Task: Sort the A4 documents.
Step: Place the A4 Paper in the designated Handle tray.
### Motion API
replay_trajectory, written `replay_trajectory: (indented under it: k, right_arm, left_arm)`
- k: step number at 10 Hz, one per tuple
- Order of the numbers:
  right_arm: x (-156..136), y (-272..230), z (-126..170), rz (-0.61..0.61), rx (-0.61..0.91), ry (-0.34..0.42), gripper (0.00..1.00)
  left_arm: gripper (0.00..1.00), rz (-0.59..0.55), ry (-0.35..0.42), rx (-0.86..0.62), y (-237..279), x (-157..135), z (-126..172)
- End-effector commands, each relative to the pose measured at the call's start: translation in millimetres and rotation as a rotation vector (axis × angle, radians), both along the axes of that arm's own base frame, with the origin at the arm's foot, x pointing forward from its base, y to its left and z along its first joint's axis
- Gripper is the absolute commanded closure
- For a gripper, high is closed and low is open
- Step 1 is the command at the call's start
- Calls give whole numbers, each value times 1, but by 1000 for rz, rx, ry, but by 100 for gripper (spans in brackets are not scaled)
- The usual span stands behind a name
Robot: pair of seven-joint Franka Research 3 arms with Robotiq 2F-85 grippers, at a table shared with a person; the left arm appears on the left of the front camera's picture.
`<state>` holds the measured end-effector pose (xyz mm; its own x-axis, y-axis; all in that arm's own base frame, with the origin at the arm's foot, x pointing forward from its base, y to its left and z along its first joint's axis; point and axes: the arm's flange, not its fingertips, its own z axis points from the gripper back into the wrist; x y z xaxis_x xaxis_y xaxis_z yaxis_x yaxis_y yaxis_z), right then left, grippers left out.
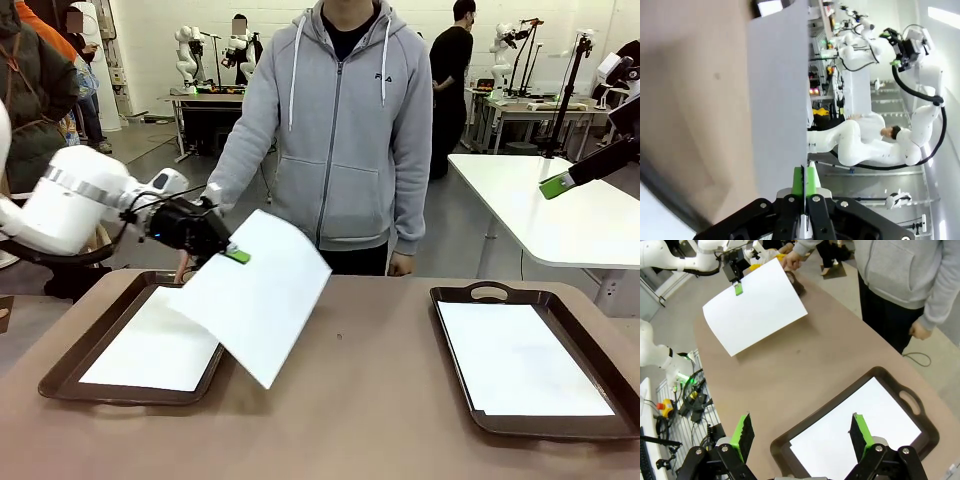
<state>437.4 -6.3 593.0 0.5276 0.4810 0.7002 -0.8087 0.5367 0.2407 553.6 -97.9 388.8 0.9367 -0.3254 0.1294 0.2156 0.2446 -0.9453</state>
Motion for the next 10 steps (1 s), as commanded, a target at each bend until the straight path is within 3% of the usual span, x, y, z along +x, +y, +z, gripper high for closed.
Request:
replay_trajectory:
  k: [1, 4, 6, 8, 10]
  right_arm:
    - [-1, 1, 0, 12, 12, -5, 0]
    - [-1, 1, 0, 12, 12, -5, 0]
    - [-1, 1, 0, 12, 12, -5, 0]
    - [-1, 1, 0, 12, 12, -5, 0]
    - [-1, 1, 0, 12, 12, -5, 0]
  left_arm:
    - [99, 101, 44, 49, 24, -20, 2]
    - [99, 205, 91, 80, 59, -36, -10]
    - [99, 189, 23, 75, 76, -31, -22]
    - [99, 241, -13, 202, 97, -24, -35]
    - [99, 290, -21, 379, 112, -24, -20]
